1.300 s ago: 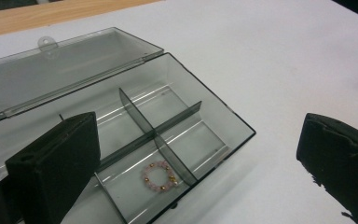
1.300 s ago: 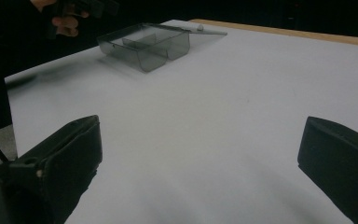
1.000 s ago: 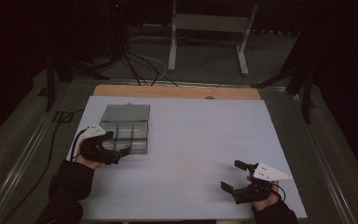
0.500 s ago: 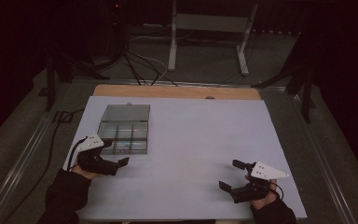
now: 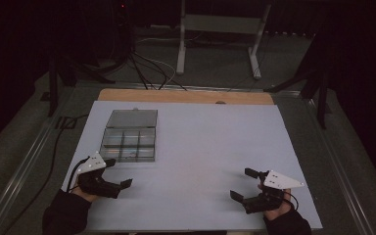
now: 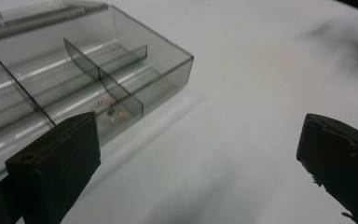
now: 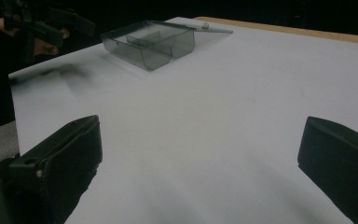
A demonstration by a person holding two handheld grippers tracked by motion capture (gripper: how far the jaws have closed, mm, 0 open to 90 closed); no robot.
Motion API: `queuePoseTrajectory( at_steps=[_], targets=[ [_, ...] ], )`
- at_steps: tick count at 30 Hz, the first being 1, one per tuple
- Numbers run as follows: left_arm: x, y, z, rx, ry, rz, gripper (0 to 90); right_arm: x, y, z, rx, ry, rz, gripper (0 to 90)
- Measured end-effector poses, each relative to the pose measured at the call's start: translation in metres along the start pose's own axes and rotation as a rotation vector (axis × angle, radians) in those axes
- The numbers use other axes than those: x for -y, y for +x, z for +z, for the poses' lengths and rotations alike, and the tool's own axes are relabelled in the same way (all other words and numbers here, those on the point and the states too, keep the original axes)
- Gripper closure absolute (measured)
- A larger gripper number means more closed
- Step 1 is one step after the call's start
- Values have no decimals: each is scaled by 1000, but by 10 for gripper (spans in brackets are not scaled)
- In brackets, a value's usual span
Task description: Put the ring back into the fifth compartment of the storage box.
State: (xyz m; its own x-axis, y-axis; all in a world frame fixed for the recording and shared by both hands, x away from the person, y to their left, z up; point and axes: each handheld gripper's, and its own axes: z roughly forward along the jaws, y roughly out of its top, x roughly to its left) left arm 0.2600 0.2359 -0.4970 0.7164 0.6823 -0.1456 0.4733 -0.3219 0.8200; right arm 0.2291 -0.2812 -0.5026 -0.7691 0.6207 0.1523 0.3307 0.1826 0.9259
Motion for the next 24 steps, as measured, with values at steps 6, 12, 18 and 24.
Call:
queuePoseTrajectory(
  at_steps=[6,12,18,24],
  targets=[
    [11,1,-1,-7,7,-10,7,0,0,0,3,0,1,0],
    [21,-7,1,-2,23,28,7,0,0,-1,2,-2,3,0],
    [22,-14,7,34,36,68,7,1,0,0,0,1,2,0],
    [23,-15,9,45,45,82,7,1,-1,0,-1,2,2,0]
  ],
)
